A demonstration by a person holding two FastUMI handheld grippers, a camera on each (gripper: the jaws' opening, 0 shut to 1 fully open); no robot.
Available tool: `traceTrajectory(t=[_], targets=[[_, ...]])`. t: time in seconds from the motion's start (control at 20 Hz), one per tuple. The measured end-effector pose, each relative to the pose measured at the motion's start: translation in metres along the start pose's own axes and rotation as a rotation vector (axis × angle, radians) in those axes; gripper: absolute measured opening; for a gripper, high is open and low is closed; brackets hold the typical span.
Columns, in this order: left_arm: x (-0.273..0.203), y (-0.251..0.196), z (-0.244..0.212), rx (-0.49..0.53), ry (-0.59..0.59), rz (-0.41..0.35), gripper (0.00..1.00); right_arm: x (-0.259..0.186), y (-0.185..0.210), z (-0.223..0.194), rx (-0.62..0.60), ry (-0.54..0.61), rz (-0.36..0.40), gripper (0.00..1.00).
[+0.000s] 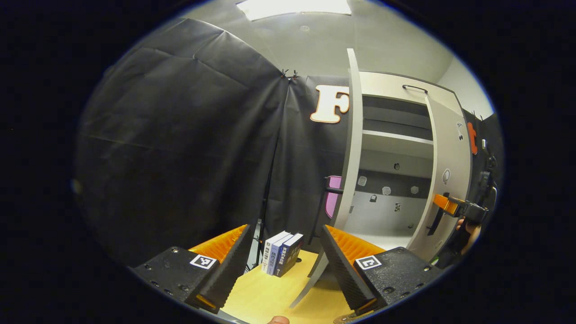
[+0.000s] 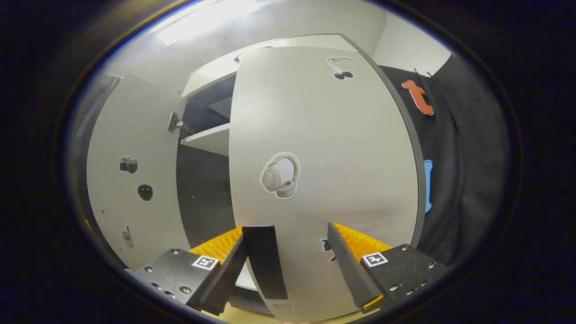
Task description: Grasp the bottle in the cabinet with the left hand and place it on the coaster, then close the right door with the right hand and the left door with the left hand.
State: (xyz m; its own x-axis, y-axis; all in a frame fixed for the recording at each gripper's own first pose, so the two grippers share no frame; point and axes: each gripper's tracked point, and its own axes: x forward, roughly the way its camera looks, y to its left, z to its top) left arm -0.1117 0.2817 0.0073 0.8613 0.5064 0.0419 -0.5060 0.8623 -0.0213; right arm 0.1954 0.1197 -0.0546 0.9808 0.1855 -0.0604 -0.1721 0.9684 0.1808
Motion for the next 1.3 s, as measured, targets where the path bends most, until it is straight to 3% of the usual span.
traceTrajectory(t=[0.15,1.3], targets=[[0.003,0.003,-0.003,-0.004,0.004,-0.004,0.93,0.004,0.0,-0.001,-0.013,0.001,-0.012,1.0],[0.004,0.023,-0.013,-0.015,0.043,-0.013,0.96,0.011,0.005,-0.009,-0.067,0.046,-0.02,1.0]])
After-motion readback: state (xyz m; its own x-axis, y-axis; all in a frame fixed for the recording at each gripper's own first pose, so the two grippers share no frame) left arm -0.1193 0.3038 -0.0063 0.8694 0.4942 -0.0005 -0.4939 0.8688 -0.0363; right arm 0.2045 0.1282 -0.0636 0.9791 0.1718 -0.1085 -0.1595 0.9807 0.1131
